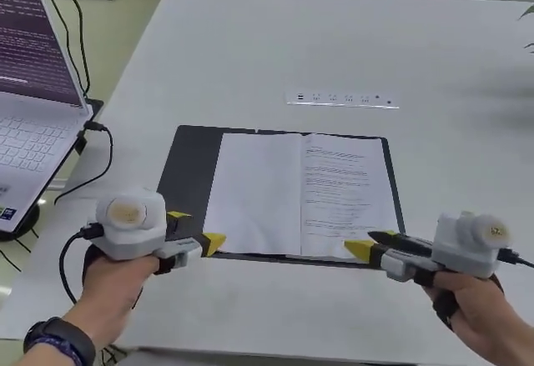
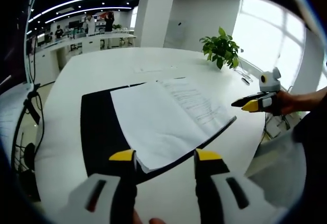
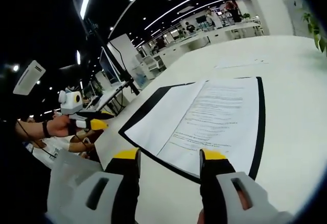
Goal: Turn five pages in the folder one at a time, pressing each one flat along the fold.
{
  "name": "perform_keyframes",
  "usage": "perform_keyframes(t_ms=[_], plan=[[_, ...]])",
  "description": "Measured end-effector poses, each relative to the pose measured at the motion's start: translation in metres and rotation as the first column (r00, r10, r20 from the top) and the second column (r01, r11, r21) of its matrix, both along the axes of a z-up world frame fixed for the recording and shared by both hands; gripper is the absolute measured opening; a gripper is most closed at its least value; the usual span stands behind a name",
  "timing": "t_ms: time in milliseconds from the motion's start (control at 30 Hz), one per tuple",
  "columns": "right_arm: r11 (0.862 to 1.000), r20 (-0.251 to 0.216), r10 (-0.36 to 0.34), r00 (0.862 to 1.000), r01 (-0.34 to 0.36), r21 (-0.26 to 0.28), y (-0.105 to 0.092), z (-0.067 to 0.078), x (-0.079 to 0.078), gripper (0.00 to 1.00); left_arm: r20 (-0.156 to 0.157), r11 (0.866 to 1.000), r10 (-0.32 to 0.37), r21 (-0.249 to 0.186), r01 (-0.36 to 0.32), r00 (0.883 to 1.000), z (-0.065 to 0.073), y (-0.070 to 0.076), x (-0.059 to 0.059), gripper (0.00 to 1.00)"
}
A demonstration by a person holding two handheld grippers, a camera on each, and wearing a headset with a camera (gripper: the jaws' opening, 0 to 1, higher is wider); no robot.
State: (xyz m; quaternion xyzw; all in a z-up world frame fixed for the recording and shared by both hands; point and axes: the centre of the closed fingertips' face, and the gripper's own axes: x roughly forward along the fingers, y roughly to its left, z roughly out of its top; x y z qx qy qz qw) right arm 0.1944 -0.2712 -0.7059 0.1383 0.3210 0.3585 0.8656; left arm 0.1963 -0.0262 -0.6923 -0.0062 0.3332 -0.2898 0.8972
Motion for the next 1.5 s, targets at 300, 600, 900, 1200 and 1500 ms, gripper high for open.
perform_keyframes(t_ms=[300, 600, 900, 1200, 1500], plan=[[0.999, 0.064, -0.029, 0.998, 0.032, -0.041, -0.011, 0.021, 0.001, 0.51, 0.022, 0.999, -0.032, -0.009, 0.032, 0.999, 0.015, -0.004, -0.006, 0.56], [0.998, 0.087, -0.032, 0.996, 0.037, -0.057, -0.024, 0.032, -0.001, 0.54, 0.041, 1.000, -0.031, 0.009, 0.030, 0.999, 0.027, 0.007, -0.015, 0.62], [0.995, 0.093, -0.023, 0.995, 0.032, -0.094, -0.036, 0.032, -0.012, 0.61, 0.061, 1.000, 0.001, 0.010, -0.002, 0.998, 0.036, 0.022, -0.023, 0.66], [0.994, 0.088, -0.019, 0.996, 0.028, -0.102, -0.038, 0.030, -0.020, 0.63, 0.055, 1.000, 0.017, 0.005, -0.017, 0.998, 0.034, 0.027, -0.030, 0.69], [0.995, 0.078, -0.024, 0.997, 0.031, -0.099, -0.037, 0.026, -0.024, 0.63, 0.051, 1.000, 0.014, -0.002, -0.014, 0.999, 0.033, 0.023, -0.031, 0.71]])
